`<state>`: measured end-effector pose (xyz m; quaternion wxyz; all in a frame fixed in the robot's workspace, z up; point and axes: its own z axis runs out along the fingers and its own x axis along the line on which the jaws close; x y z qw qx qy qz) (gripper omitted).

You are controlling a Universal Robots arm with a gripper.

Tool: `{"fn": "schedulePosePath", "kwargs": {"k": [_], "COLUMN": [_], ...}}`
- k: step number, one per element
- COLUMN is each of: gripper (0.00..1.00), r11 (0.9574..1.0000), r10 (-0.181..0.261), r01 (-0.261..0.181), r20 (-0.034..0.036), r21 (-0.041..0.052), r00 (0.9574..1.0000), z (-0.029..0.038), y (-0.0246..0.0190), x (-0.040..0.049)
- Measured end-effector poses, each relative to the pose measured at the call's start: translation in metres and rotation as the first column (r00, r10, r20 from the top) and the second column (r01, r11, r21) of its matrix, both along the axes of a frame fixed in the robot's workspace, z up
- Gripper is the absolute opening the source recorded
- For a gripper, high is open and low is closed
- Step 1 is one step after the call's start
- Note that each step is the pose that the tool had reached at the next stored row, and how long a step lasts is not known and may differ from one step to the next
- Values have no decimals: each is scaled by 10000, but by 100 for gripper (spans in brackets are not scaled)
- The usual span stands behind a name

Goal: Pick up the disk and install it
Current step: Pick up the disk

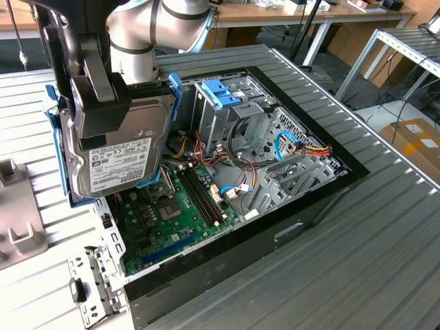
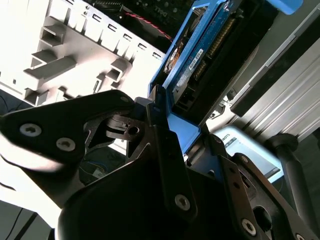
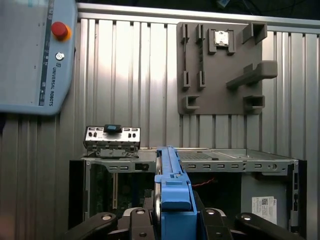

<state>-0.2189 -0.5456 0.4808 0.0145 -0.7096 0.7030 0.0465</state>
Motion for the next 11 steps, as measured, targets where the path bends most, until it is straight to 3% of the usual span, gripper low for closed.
{"fn": "schedulePosePath", "kwargs": {"k": [11], "gripper": [37], "r11": [10000], "r10": [1], "r01": [-1], "r20": [-1], "r21": [1], "r00": [10000], "z": [-5], "y": [-102], "x": [67]}}
